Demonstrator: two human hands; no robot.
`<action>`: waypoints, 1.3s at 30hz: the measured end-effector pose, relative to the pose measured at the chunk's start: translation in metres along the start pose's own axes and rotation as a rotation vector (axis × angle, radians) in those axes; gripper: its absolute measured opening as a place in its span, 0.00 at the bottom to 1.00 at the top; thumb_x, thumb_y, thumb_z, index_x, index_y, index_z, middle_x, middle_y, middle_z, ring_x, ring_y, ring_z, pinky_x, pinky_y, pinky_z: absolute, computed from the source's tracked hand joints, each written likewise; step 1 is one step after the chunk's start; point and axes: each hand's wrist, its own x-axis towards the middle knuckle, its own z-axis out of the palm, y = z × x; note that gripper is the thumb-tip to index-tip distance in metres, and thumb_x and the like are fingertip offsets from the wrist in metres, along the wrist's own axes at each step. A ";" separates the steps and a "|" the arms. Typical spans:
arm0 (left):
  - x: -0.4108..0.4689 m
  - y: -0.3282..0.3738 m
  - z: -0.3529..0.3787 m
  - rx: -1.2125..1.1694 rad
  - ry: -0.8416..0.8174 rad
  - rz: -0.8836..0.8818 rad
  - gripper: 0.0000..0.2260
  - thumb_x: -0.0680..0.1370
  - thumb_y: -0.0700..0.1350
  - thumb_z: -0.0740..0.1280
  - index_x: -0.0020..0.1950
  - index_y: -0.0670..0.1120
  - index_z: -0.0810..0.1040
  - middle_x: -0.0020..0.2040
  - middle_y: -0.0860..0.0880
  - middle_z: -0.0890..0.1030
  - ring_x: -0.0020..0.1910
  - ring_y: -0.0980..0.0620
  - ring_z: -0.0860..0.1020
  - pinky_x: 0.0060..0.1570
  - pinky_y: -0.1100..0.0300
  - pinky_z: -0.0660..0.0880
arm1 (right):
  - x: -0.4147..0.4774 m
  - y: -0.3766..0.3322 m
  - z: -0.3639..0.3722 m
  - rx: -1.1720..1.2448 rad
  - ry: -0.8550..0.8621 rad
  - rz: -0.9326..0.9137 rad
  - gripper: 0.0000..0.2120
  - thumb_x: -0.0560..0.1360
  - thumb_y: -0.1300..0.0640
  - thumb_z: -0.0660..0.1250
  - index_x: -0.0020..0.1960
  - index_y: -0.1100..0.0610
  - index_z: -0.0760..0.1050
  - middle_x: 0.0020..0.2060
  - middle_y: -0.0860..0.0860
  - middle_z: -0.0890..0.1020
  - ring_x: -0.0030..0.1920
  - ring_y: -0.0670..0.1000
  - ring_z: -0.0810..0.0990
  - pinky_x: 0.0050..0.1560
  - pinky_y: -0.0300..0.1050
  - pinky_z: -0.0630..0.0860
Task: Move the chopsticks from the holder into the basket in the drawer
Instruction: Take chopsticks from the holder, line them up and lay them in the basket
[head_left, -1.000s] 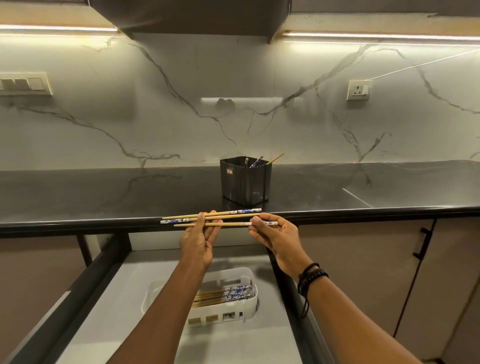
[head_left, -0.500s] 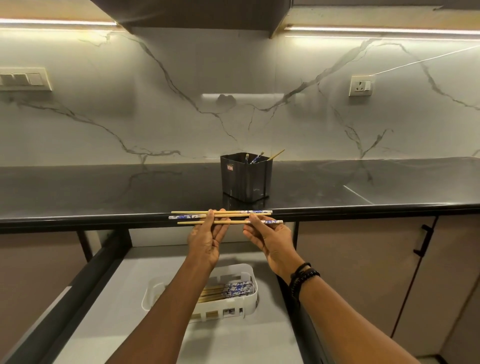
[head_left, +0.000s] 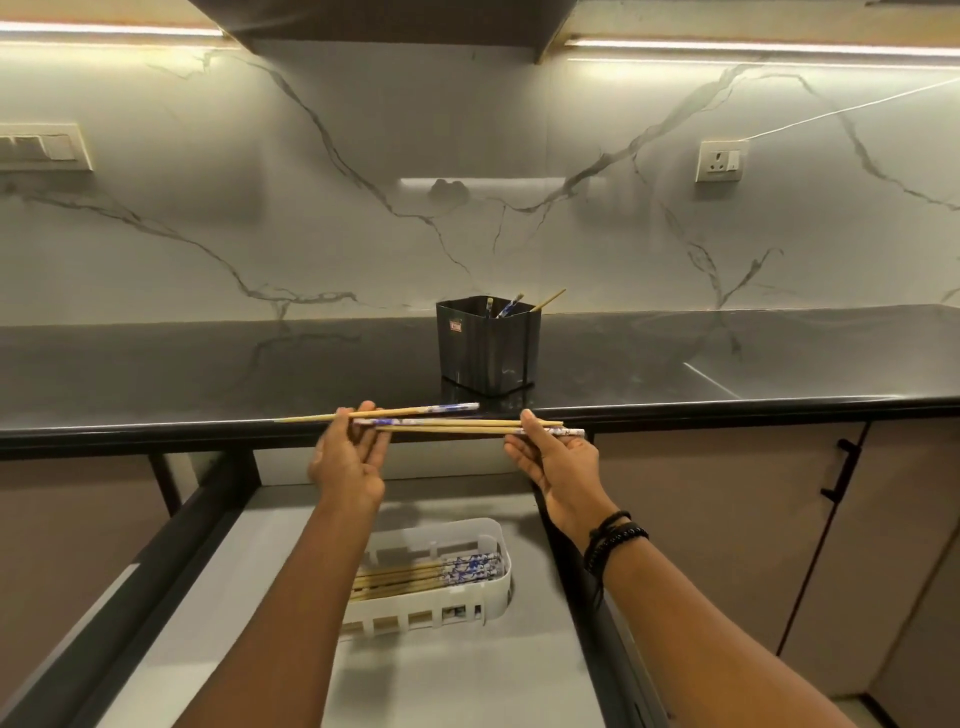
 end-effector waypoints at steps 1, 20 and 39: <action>0.003 0.007 -0.003 -0.006 0.036 0.024 0.14 0.80 0.44 0.65 0.65 0.43 0.73 0.55 0.42 0.83 0.53 0.48 0.83 0.55 0.50 0.79 | 0.001 -0.002 -0.003 0.012 0.033 -0.008 0.08 0.75 0.61 0.70 0.50 0.65 0.78 0.42 0.58 0.83 0.41 0.51 0.84 0.44 0.43 0.84; -0.004 0.003 0.008 0.179 -0.215 -0.021 0.10 0.81 0.39 0.60 0.59 0.38 0.76 0.47 0.38 0.83 0.45 0.43 0.84 0.42 0.53 0.82 | 0.001 -0.008 -0.012 0.253 0.134 0.064 0.13 0.75 0.63 0.69 0.57 0.67 0.75 0.47 0.61 0.83 0.48 0.56 0.84 0.44 0.46 0.84; -0.009 -0.011 0.016 0.642 -0.248 0.080 0.21 0.83 0.54 0.53 0.49 0.42 0.80 0.34 0.49 0.76 0.33 0.54 0.73 0.39 0.58 0.77 | 0.007 -0.001 -0.015 0.294 0.032 0.117 0.08 0.74 0.63 0.71 0.51 0.64 0.77 0.44 0.60 0.84 0.43 0.55 0.86 0.37 0.43 0.82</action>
